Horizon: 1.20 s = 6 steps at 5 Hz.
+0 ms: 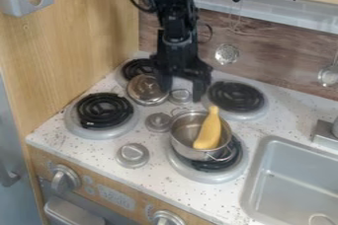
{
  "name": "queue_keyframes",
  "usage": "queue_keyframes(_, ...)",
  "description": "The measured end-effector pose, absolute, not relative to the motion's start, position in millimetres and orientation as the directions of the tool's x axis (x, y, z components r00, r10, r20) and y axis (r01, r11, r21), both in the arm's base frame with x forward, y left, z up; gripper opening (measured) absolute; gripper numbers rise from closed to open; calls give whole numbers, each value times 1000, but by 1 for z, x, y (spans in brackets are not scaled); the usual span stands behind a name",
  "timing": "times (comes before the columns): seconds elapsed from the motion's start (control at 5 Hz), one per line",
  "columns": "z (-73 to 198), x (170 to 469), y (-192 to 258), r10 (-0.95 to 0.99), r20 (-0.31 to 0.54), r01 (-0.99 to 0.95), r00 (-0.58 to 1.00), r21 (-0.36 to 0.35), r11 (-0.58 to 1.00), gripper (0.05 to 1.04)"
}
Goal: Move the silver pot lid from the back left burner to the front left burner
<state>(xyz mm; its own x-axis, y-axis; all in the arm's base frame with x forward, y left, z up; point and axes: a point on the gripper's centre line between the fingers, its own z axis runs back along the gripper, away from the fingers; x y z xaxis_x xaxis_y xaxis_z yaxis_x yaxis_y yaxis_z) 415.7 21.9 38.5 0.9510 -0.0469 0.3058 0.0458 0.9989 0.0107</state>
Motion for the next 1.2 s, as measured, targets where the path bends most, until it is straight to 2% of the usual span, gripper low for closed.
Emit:
queue_keyframes(0.2, 37, 439, 47, -52, 354, 13, 934, 113, 993, 999)
queue_keyframes(0.4, 33, 459, 69, -46, 367, -27, 929, 192, 981, 999)
queue_keyframes(0.6, 23, 470, 78, -42, 352, -47, 935, 242, 969, 999)
queue_keyframes(1.2, -20, 489, 98, 35, 269, -98, 962, 225, 969, 999)
